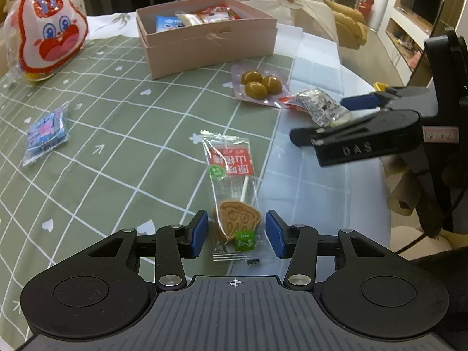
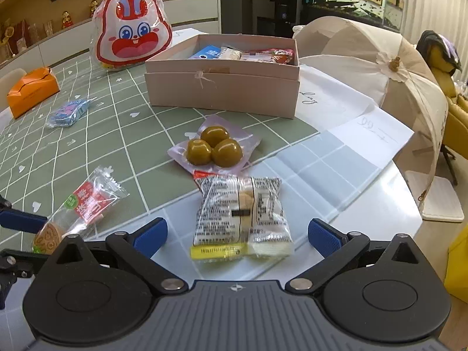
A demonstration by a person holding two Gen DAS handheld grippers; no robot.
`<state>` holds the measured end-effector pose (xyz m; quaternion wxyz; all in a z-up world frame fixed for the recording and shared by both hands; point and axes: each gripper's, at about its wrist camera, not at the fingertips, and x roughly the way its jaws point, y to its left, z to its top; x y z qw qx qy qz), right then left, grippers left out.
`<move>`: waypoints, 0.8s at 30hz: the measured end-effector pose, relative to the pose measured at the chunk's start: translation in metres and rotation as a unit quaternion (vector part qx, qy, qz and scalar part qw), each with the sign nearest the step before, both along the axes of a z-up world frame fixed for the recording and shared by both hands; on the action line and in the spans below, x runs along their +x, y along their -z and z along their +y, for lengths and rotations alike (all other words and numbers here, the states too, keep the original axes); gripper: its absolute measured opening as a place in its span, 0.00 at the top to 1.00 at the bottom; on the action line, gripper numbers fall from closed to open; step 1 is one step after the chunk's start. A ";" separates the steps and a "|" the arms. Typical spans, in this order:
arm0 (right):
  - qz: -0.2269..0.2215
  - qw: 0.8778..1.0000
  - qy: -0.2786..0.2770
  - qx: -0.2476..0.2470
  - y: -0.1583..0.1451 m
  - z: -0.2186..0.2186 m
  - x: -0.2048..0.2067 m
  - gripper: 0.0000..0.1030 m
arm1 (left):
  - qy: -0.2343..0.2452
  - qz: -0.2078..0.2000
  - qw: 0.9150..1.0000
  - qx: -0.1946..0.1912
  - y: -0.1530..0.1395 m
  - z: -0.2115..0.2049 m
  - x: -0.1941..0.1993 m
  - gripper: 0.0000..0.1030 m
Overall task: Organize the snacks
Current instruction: 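Lift the cookie packet with the left tool while the right tool holds the bread-roll packet, then carry both packets over the pink box and open both tools to drop them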
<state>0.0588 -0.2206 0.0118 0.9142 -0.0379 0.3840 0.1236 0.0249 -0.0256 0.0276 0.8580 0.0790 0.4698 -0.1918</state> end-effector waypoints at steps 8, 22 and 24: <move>-0.003 1.000 -0.019 -0.005 -0.006 0.010 0.009 0.31 | -0.012 0.002 1.000 -0.002 0.001 -0.006 0.002 0.55; -0.112 0.992 -0.054 0.033 -0.119 -0.021 0.030 0.45 | -0.092 -0.088 0.977 -0.172 -0.076 0.023 0.052 0.60; -0.142 0.988 -0.047 0.034 -0.155 -0.024 0.057 0.45 | -0.102 -0.118 0.970 -0.185 -0.105 0.027 0.088 0.60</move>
